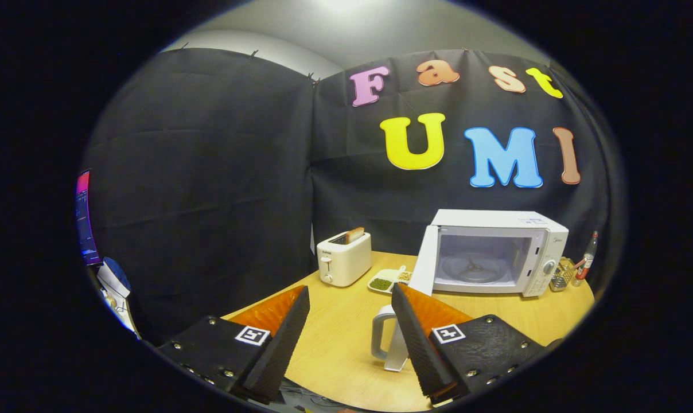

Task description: Open the microwave, put the food inside, and close the microwave door.

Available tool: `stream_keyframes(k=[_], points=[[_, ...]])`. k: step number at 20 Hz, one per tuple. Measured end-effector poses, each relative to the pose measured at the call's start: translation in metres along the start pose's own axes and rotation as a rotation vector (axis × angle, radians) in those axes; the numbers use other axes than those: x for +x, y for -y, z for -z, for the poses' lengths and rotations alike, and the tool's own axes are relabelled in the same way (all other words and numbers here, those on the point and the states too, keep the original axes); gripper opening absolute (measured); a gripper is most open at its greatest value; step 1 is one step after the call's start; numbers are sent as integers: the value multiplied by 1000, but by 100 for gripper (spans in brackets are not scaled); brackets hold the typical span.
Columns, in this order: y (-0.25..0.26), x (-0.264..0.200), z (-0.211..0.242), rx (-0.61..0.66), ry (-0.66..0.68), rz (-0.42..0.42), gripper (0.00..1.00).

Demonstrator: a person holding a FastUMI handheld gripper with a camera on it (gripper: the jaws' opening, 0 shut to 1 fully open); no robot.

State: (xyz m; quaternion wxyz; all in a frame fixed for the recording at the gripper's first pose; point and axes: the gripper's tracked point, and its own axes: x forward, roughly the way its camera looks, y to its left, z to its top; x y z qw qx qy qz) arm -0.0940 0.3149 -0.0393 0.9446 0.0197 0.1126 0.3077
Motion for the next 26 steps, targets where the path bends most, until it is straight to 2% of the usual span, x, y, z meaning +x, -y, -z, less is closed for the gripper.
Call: stream_keyframes(k=[3,4,13,21,26], points=[[38,-13,-8,-32,22,82,90],[54,-15,-7,-41,20,117,99],[161,-42,43,11,-77,302,99],[216,-49,115,108,-241,393,99],[231,-55,172,152,-404,411,100]])
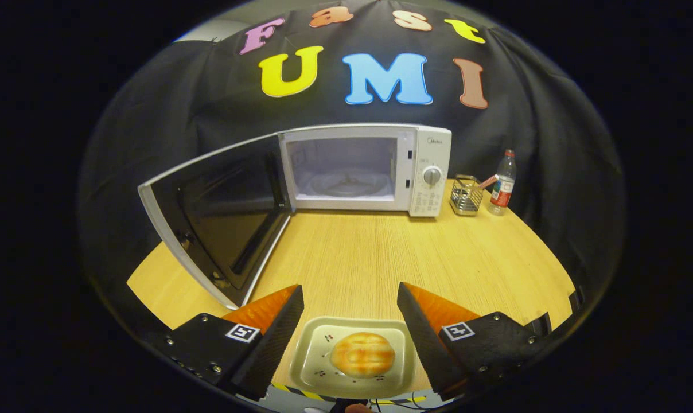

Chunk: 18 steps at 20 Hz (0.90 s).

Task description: Open the microwave, put the food inside, and close the microwave door.

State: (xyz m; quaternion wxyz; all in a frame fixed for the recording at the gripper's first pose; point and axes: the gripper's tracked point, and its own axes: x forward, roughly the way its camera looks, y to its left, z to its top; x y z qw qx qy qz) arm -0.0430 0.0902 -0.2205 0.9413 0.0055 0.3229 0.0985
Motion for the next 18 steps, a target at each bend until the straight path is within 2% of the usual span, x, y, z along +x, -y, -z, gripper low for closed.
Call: stream_keyframes(k=[6,12,18], points=[[9,10,52,6,-163,-9,100],[16,15,81,-20,-246,14,100],[13,18,97,-32,-305,-16,97]])
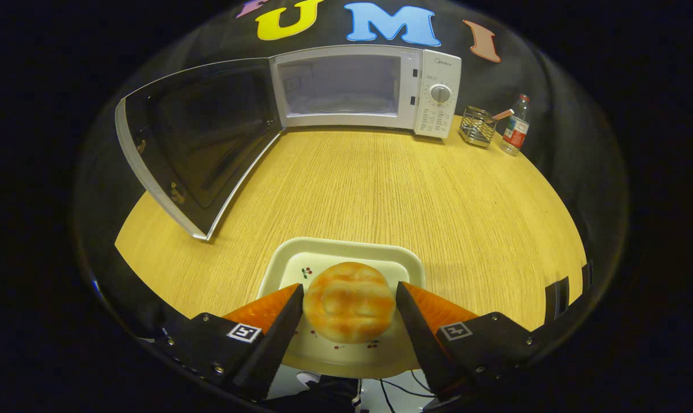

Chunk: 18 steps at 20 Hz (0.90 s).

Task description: Open the microwave, put the food inside, and close the microwave door.

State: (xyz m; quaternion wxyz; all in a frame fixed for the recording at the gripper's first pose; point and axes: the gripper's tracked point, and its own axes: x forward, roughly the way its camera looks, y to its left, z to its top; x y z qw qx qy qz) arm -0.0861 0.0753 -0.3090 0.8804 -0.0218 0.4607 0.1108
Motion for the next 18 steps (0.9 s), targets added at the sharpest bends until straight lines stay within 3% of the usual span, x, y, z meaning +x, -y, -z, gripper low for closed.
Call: stream_keyframes(k=[5,9,18], points=[[0,0,-3,-30,26,-27,74],[-7,-8,-18,15,52,-81,73],[-19,-27,-99,181,179,-200,72]])
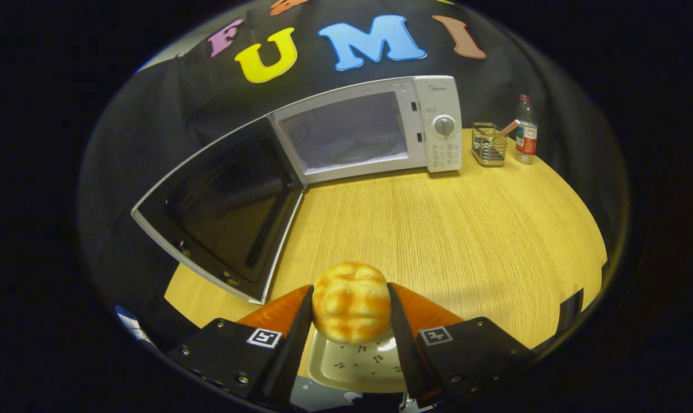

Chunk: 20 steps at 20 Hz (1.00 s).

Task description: Open the microwave, put the food inside, and close the microwave door.

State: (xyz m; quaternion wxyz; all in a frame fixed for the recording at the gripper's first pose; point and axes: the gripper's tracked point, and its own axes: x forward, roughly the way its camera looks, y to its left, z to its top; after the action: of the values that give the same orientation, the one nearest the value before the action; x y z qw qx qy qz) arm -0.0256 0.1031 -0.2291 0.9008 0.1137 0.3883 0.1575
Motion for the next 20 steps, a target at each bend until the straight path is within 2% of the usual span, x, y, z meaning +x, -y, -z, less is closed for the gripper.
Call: stream_keyframes(k=[5,11,20], points=[[-13,11,-46,34,71,-49,72],[-30,41,-98,174,171,-122,72],[-28,110,-141,296,236,-128,72]])
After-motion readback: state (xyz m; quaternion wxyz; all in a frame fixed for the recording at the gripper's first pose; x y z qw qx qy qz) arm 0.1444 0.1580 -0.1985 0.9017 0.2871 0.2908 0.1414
